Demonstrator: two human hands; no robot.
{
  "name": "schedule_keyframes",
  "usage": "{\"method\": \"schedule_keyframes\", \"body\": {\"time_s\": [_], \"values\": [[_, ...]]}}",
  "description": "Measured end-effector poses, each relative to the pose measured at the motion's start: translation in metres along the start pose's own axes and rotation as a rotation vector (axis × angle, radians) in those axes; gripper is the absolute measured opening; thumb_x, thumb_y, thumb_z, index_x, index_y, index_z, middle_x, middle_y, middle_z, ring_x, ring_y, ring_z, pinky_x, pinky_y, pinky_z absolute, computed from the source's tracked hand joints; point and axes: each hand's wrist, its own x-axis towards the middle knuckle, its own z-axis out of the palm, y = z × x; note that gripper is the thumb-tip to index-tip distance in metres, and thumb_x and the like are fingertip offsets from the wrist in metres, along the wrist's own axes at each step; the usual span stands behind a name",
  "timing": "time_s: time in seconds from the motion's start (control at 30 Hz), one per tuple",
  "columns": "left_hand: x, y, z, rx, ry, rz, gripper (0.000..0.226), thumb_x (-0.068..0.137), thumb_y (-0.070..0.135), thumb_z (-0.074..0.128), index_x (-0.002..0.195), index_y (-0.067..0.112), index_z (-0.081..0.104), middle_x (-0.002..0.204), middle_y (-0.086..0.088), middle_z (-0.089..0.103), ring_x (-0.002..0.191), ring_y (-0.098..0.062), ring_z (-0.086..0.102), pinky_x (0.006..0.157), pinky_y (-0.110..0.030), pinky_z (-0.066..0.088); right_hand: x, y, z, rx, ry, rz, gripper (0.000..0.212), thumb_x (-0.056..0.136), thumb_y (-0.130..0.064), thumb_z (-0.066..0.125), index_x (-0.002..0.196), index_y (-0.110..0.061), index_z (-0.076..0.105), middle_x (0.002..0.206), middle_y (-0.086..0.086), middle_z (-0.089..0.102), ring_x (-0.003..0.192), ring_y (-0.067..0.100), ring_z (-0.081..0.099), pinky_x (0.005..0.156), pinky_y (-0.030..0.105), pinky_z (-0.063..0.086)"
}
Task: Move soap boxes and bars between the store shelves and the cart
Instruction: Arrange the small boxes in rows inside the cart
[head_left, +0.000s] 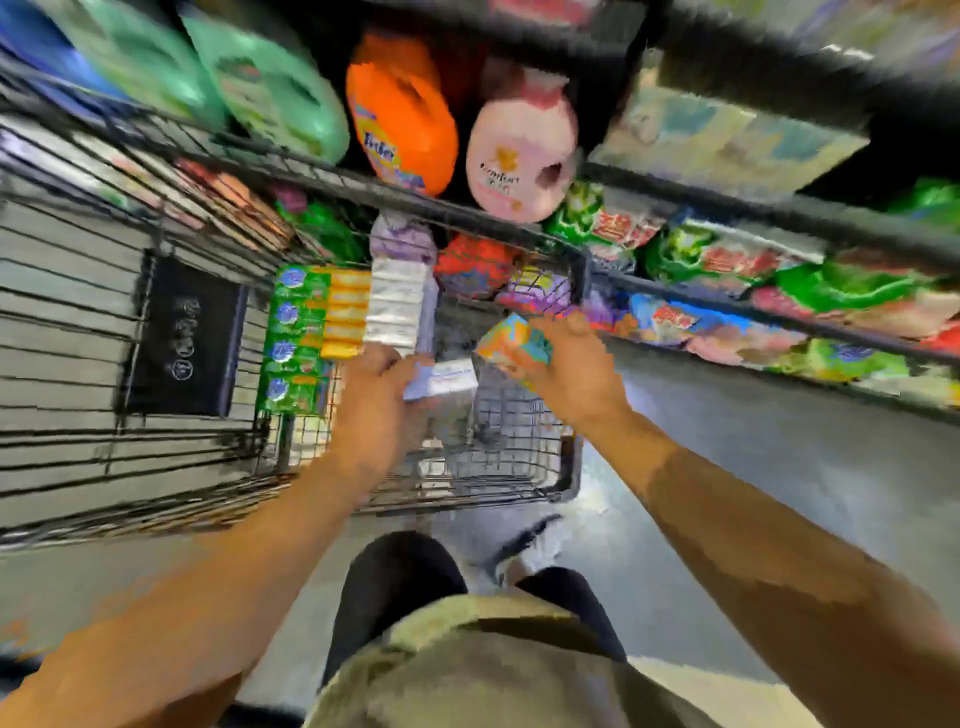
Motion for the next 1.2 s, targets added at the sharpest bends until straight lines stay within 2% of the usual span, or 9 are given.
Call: {"method": "schedule_keyframes", "body": {"time_s": [0.13, 0.3, 0.43, 0.63, 0.67, 0.8, 0.97, 1.07, 1.2], "values": [[-0.020, 0.070, -0.004, -0.095, 0.012, 0.090, 0.053, 0.071, 0.050, 0.065, 0.110, 0.015, 0.072, 0.096, -0.012, 0.055, 0.088, -0.030, 0.058, 0.076, -0.024, 0.039, -0.052, 0.038, -0.054, 0.062, 0.164, 0.029, 0.041, 0.092, -0.054, 0.060, 0.118, -0.023, 0.065, 0.100, 0.004, 0.057, 0.101, 0.028, 0.057, 0.069, 0.025, 0.029], [-0.043, 0.166, -0.016, -0.170, 0.046, 0.194, 0.050, 0.070, 0.038, 0.067, 0.114, 0.015, 0.071, 0.102, -0.011, 0.057, 0.091, -0.014, 0.051, 0.076, -0.006, 0.032, -0.122, 0.082, -0.130, 0.219, 0.370, 0.013, 0.061, 0.077, -0.064, 0.046, 0.110, -0.017, 0.068, 0.095, 0.006, 0.062, 0.086, 0.016, 0.049, 0.068, 0.018, 0.025], [-0.052, 0.242, -0.020, -0.222, 0.091, 0.299, 0.058, 0.069, 0.051, 0.061, 0.117, 0.019, 0.070, 0.106, -0.009, 0.062, 0.093, -0.002, 0.046, 0.080, -0.002, 0.031, -0.170, 0.116, -0.190, 0.242, 0.555, 0.030, 0.038, 0.088, -0.036, 0.068, 0.116, -0.011, 0.069, 0.096, 0.005, 0.063, 0.096, 0.025, 0.055, 0.071, 0.022, 0.028], [-0.064, 0.348, -0.025, -0.258, 0.128, 0.456, 0.042, 0.077, 0.042, 0.060, 0.114, 0.026, 0.071, 0.104, -0.002, 0.069, 0.103, -0.020, 0.058, 0.084, -0.024, 0.043, -0.219, 0.144, -0.267, 0.304, 0.745, 0.013, 0.035, 0.086, -0.034, 0.068, 0.117, -0.019, 0.070, 0.085, -0.010, 0.054, 0.096, 0.024, 0.058, 0.083, 0.036, 0.046], [-0.064, 0.361, -0.027, -0.266, 0.138, 0.475, 0.040, 0.079, 0.044, 0.060, 0.115, 0.029, 0.071, 0.105, -0.002, 0.068, 0.104, -0.018, 0.057, 0.087, -0.026, 0.045, -0.225, 0.146, -0.279, 0.311, 0.766, 0.008, 0.033, 0.088, -0.030, 0.069, 0.119, -0.020, 0.069, 0.086, -0.011, 0.053, 0.095, 0.021, 0.058, 0.084, 0.037, 0.047], [-0.058, 0.411, -0.038, -0.303, 0.200, 0.556, 0.030, 0.090, 0.031, 0.068, 0.119, 0.028, 0.068, 0.106, -0.006, 0.058, 0.091, -0.003, 0.045, 0.074, 0.001, 0.030, -0.237, 0.159, -0.327, 0.302, 0.839, -0.019, 0.038, 0.090, -0.025, 0.066, 0.128, -0.026, 0.063, 0.105, -0.002, 0.057, 0.100, 0.014, 0.057, 0.087, 0.033, 0.048], [-0.039, 0.464, -0.056, -0.339, 0.262, 0.655, 0.029, 0.092, 0.032, 0.064, 0.121, 0.030, 0.067, 0.110, -0.004, 0.056, 0.097, -0.004, 0.048, 0.074, 0.000, 0.033, -0.230, 0.173, -0.381, 0.243, 0.899, -0.070, 0.043, 0.091, -0.024, 0.067, 0.133, -0.026, 0.060, 0.110, -0.003, 0.057, 0.102, 0.013, 0.056, 0.087, 0.030, 0.047], [-0.019, 0.491, -0.066, -0.340, 0.312, 0.682, 0.030, 0.094, 0.031, 0.063, 0.123, 0.029, 0.066, 0.109, -0.004, 0.053, 0.100, -0.014, 0.051, 0.076, -0.005, 0.034, -0.221, 0.174, -0.417, 0.151, 0.891, -0.117, 0.040, 0.093, -0.022, 0.066, 0.132, -0.026, 0.060, 0.106, -0.007, 0.053, 0.101, 0.011, 0.051, 0.079, 0.022, 0.038], [0.020, 0.519, -0.074, -0.346, 0.392, 0.730, 0.034, 0.092, 0.037, 0.063, 0.125, 0.027, 0.065, 0.107, -0.002, 0.051, 0.096, -0.007, 0.046, 0.073, -0.005, 0.032, -0.193, 0.179, -0.463, 0.047, 0.893, -0.138, 0.041, 0.096, -0.018, 0.063, 0.135, -0.025, 0.057, 0.112, -0.008, 0.050, 0.105, 0.007, 0.046, 0.080, 0.009, 0.031]]}}
